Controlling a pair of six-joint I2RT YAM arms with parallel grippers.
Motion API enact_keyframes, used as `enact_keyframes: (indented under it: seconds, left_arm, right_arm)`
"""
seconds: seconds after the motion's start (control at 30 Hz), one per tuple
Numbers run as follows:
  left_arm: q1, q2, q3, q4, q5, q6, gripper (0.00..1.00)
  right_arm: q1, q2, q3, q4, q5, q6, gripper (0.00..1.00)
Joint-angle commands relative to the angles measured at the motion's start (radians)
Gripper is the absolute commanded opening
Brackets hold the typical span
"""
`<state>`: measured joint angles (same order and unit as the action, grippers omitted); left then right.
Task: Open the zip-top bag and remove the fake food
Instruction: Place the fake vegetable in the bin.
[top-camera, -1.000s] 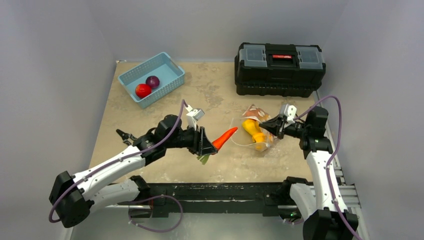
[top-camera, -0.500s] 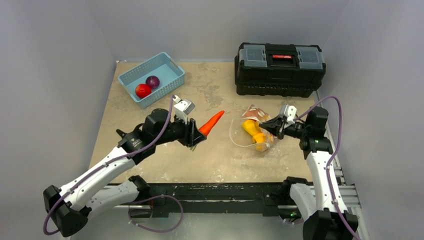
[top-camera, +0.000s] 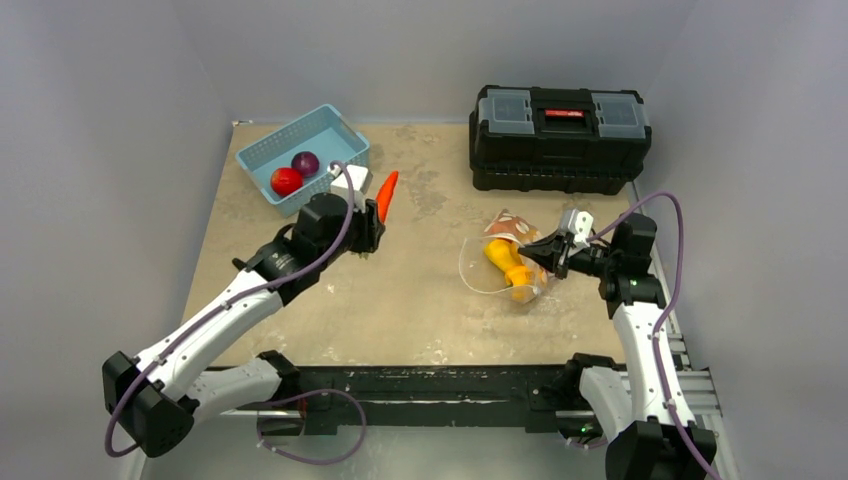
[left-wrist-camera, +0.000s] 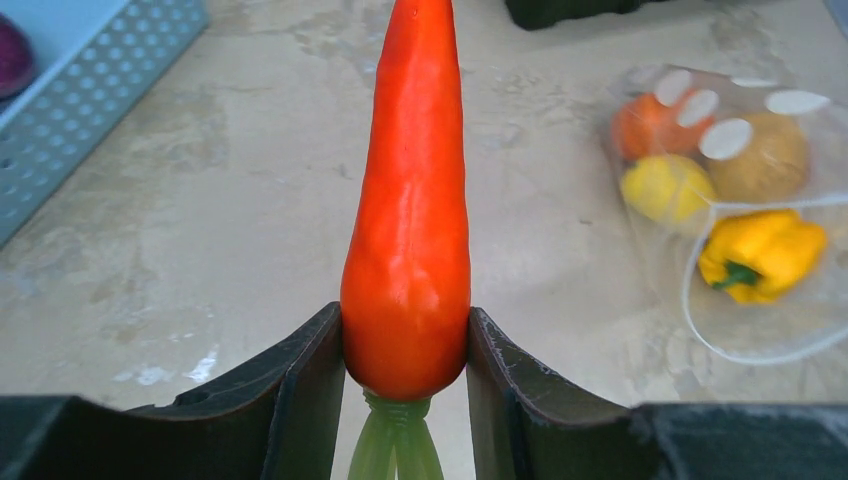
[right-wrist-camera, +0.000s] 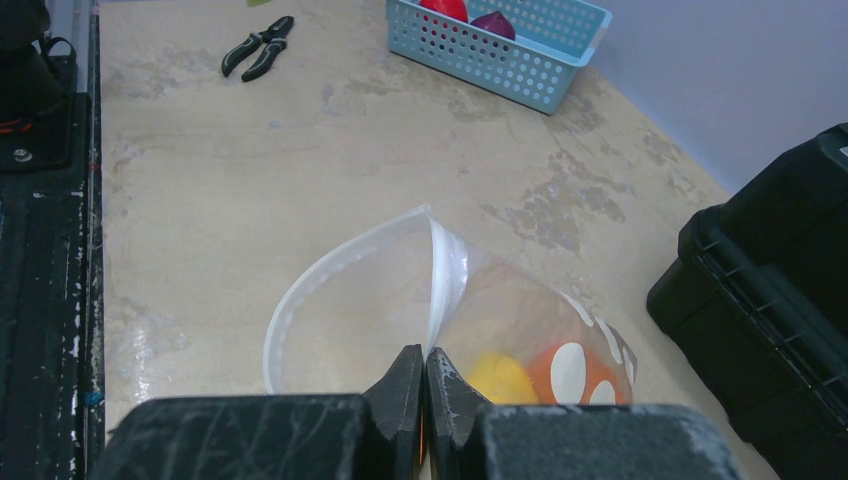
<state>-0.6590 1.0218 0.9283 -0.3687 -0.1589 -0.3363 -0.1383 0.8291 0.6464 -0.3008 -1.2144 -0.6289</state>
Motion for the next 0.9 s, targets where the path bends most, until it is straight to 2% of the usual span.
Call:
enact_keyframes:
  seconds: [0.0, 0.13, 0.33, 0.57, 0.87]
  left_arm:
    - [0.036, 0.061, 0.079, 0.072, -0.215, 0.049, 0.00]
    - [0.098, 0.106, 0.119, 0.104, -0.220, 0.070, 0.00]
    - [0.208, 0.169, 0.157, 0.165, -0.121, 0.129, 0.00]
    - [0.299, 0.248, 0.202, 0.217, -0.015, 0.289, 0.00]
    - [0.368, 0.347, 0.267, 0.232, 0.023, 0.548, 0.00]
  right_arm:
    - [0.003, -0.019, 0.012, 0.001, -0.010, -0.012, 0.00]
    - [0.003, -0.018, 0.012, 0.001, -0.010, -0.012, 0.00]
    - [0.002, -0.019, 0.012, 0.002, -0.007, -0.012, 0.00]
    - [0.003, -0.017, 0.010, 0.003, -0.008, -0.012, 0.00]
    - [0.002, -0.014, 0.010, 0.003, -0.005, -0.014, 0.00]
